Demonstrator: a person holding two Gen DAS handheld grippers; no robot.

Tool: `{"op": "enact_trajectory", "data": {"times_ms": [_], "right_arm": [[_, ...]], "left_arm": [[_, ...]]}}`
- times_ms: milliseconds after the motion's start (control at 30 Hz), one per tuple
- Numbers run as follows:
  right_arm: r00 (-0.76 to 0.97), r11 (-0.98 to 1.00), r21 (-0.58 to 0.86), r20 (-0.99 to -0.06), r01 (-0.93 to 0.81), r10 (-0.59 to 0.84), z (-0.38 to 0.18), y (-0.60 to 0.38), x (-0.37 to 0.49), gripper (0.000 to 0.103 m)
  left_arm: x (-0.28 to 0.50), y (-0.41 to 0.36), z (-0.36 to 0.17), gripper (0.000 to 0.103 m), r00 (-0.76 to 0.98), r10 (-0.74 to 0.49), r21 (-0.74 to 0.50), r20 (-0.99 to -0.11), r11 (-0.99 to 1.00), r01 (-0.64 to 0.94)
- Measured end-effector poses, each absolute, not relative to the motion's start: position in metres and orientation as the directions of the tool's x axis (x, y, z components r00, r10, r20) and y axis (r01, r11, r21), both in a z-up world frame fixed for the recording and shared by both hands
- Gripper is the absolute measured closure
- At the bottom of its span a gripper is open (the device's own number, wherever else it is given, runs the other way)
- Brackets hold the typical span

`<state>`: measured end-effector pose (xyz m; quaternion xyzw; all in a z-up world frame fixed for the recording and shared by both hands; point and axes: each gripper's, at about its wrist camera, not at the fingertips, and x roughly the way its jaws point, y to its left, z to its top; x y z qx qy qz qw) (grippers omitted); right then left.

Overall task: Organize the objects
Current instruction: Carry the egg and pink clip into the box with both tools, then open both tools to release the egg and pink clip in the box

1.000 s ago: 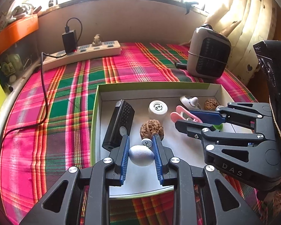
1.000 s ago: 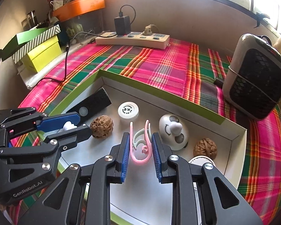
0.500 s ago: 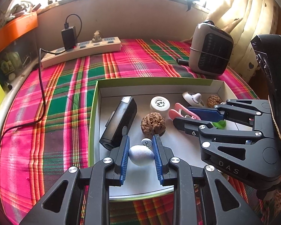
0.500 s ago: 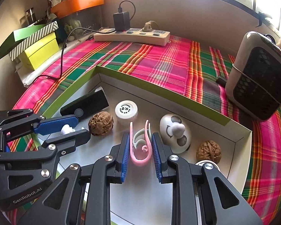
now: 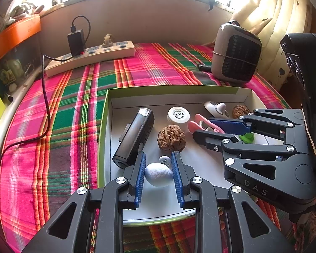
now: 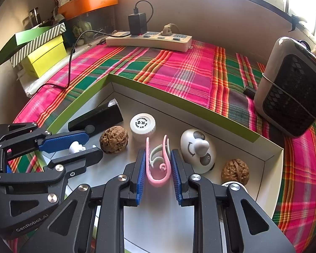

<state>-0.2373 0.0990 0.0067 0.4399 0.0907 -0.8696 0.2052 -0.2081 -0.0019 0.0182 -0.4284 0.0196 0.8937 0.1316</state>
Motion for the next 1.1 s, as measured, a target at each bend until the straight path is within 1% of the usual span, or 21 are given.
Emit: {"op": "enact_trajectory", "data": {"times_ms": [367,767,867,1100], "right_arm": [[-0.531,-0.901,0.021,-0.802,0.432,-0.274,0.0064,0.0986,-0.2370,0.078],[-0.533,-0.907,0.021,-0.804,0.421,-0.266,0.0073,0.0984,-0.2343,0.078],[-0.535,-0.909,0.022,-0.803,0.416,-0.265,0.0079,0.0998,-0.2334,0.072],[-0.539,-0.912,0.028,-0.799,0.410,-0.267,0.0109,0.1013,-0.2304,0.071]], "left_arm": [[-0.2084,-0.0018,0.0183,0.078,-0.597,0.219,-0.078,-0.772,-0.964,-0.254],[-0.2065,-0.0034,0.0203,0.070,-0.598,0.220,-0.079,-0.771,-0.964,-0.252],[-0.2060,-0.0037,0.0207,0.068,-0.598,0.221,-0.083,-0.770,-0.965,-0.251],[-0.1990,-0.0070,0.0246,0.067,-0.606,0.220,-0.083,-0.765,-0.966,-0.246]]}}
